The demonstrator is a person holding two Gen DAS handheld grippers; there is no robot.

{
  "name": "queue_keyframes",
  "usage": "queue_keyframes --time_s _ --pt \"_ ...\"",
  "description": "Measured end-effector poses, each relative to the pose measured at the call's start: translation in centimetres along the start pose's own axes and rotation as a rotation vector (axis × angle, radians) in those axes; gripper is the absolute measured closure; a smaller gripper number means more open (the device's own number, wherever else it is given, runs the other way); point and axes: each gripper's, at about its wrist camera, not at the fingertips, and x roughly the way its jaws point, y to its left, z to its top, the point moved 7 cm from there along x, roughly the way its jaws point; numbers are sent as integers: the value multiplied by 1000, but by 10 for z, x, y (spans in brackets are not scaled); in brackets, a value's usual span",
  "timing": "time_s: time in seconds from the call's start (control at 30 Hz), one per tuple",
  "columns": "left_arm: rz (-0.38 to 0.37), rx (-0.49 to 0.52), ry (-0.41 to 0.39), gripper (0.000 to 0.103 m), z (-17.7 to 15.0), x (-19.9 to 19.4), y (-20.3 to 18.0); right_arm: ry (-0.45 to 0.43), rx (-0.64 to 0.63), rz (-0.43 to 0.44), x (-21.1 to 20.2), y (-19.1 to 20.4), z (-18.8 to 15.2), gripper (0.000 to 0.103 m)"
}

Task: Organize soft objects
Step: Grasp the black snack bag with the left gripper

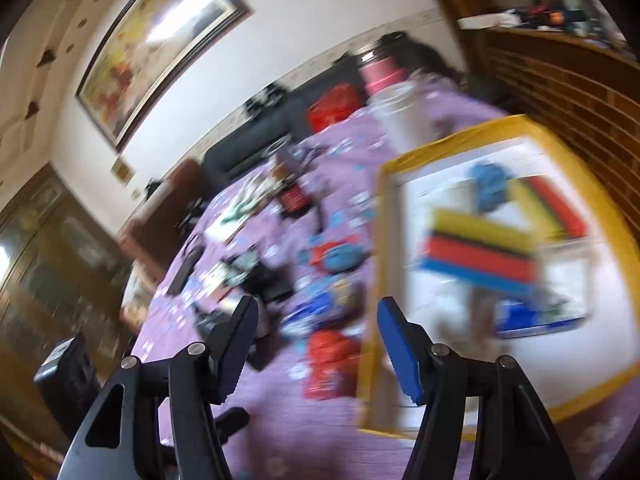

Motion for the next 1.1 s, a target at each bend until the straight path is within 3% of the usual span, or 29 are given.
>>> queue_keyframes --time_s 0.2,0.4,0.53,0.63,0.67,0.77,0.87,1.1 --pt "112 -138 -41 16 -19 -33 78 127 -30 95 73 45 -12 36" --pt "131 -234 -43 16 -31 -46 121 183 -17 47 134 53 -17 36" --pt "131 -270 -48 16 -36 -54 142 232 -143 181 127 102 -47 35" --pt "124 -293 -50 16 -35 -55 150 353 -186 466 110 151 -78 35" --pt "122 -297 -52 16 -35 -56 151 334 -222 469 102 158 -80 35" --pt "123 -296 -50 15 -35 -57 152 224 -320 340 91 157 -66 34" --pt "128 -260 -38 14 -32 -52 147 136 -314 215 88 138 -46 24" --pt "90 -191 24 8 -17 -25 115 105 -139 187 102 92 -35 24"
